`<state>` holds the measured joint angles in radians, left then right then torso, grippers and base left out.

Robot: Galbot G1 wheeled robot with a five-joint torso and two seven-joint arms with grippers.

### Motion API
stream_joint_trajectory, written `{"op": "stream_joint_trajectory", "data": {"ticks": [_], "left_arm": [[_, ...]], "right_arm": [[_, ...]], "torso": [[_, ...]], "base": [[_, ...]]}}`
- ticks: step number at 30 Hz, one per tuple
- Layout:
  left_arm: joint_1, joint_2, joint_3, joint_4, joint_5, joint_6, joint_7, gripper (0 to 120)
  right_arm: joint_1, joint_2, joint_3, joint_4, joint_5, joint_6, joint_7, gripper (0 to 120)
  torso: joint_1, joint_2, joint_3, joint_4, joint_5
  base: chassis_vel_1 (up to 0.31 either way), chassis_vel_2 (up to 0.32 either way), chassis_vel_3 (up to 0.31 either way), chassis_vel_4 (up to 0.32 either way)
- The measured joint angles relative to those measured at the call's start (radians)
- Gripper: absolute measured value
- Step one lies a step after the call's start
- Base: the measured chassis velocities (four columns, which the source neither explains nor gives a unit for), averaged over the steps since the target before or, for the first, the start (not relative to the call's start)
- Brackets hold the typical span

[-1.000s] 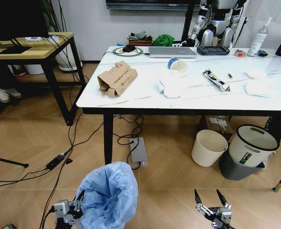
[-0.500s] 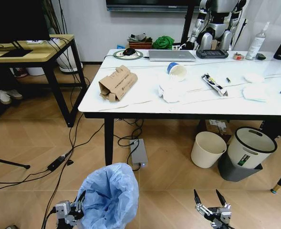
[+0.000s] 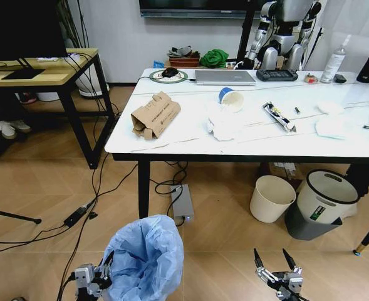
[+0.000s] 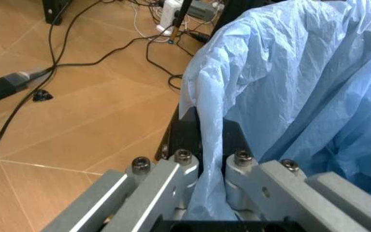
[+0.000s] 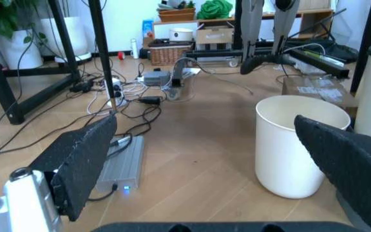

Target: Pick up the trash bin and place the trash from the table into it.

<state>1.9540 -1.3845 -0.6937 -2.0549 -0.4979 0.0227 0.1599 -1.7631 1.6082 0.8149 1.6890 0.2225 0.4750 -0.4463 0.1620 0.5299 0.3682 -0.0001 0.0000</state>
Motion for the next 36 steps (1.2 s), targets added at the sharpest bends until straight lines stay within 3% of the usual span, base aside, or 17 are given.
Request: {"op": "stream_joint_trajectory", "data": {"ticks": [36], "left_arm": [[0.008, -0.047, -0.006, -0.006, 0.04, 0.008, -0.002, 0]], "right_arm": [[0.016, 0.0, -0.015, -0.015, 0.023, -0.008, 0.002, 100]], "torso": [[0.057, 0.146, 0.089, 0.0001, 0.0]], "base": [[0.0, 0.0, 0.0, 0.0]]}}
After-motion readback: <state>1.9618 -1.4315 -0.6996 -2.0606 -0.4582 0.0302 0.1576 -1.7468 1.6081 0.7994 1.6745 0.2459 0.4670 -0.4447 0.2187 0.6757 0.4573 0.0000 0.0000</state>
